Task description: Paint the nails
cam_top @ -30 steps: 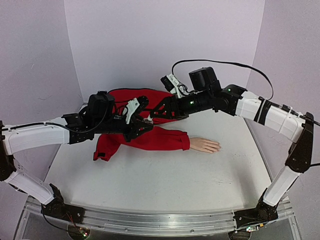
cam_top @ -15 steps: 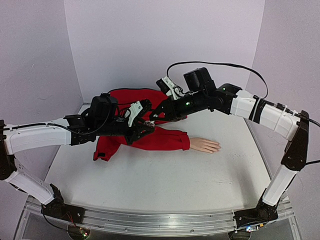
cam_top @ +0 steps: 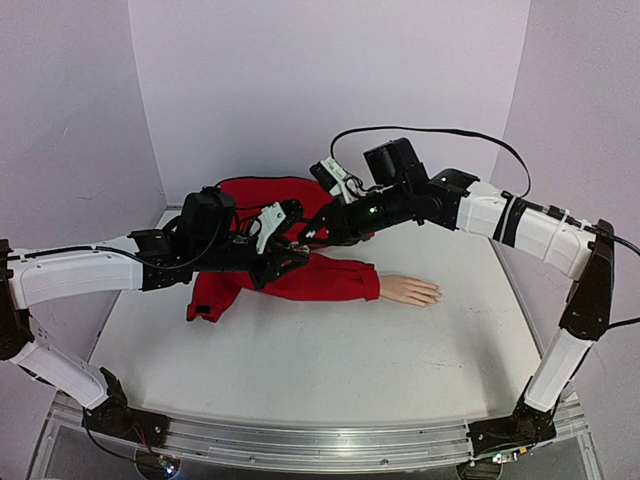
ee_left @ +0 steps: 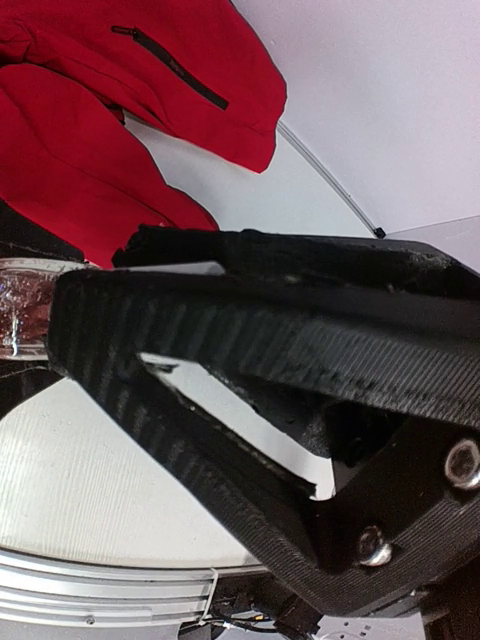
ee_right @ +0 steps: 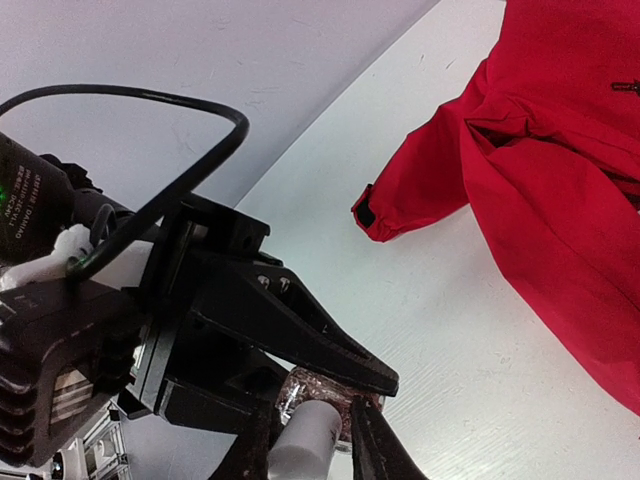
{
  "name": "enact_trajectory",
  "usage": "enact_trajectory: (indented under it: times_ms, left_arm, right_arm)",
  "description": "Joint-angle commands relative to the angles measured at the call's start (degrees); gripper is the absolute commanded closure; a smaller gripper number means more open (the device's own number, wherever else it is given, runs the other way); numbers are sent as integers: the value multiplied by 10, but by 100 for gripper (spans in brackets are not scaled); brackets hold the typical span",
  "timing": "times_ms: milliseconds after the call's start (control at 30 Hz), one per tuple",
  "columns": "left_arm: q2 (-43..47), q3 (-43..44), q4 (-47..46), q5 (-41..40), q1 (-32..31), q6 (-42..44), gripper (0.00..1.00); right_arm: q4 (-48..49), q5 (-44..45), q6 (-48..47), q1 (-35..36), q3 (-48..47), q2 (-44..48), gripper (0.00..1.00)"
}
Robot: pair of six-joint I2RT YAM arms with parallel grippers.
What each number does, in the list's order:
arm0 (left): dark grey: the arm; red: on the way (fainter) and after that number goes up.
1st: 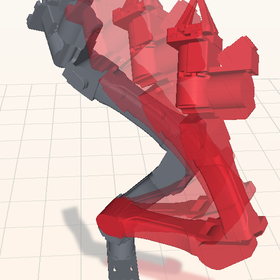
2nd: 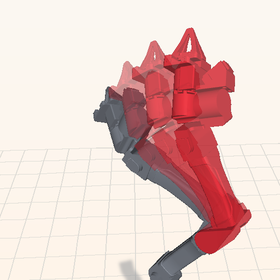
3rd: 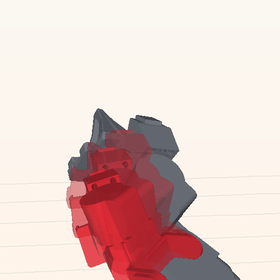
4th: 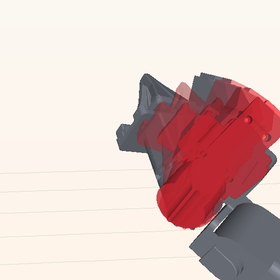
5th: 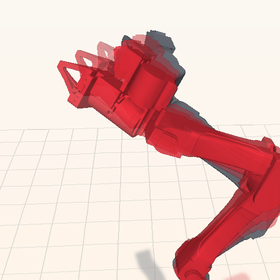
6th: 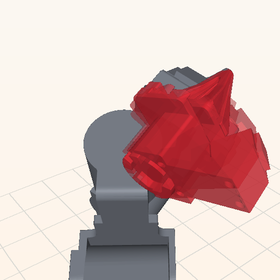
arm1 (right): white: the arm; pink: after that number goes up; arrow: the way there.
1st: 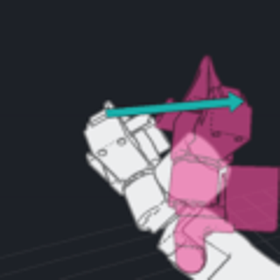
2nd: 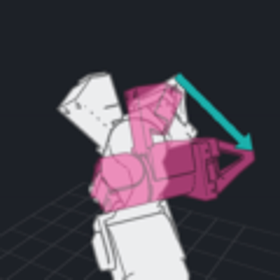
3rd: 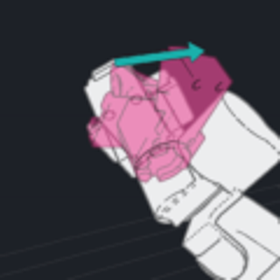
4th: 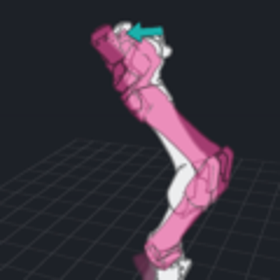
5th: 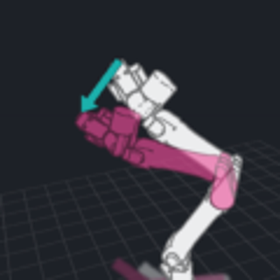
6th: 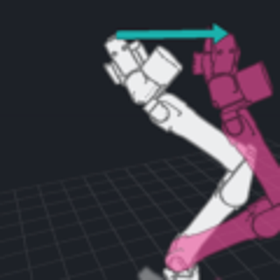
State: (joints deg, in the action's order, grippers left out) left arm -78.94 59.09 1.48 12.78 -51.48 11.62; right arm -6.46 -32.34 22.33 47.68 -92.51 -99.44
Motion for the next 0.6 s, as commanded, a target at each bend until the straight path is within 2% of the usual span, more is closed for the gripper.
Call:
enact_trajectory:
  times_ms: [0,100,233,333,567]
  left_arm:
    - [5,22,-18,-5,-3,-2,100]
    - [6,20,-18,-5,-3,-1,100]
    - [5,18,-18,-5,-3,-2,100]
    - [3,17,-18,-3,-3,-2,100]
    - [2,16,-3,2,-3,-7,100]
  right_arm:
    - [2,-17,-10,3,-20,-5,77]
    - [2,-11,-10,4,-19,-1,85]
    - [2,1,-13,4,-14,8,87]
    - [2,9,-16,4,-9,18,100]
    - [3,44,-34,4,26,57,100]
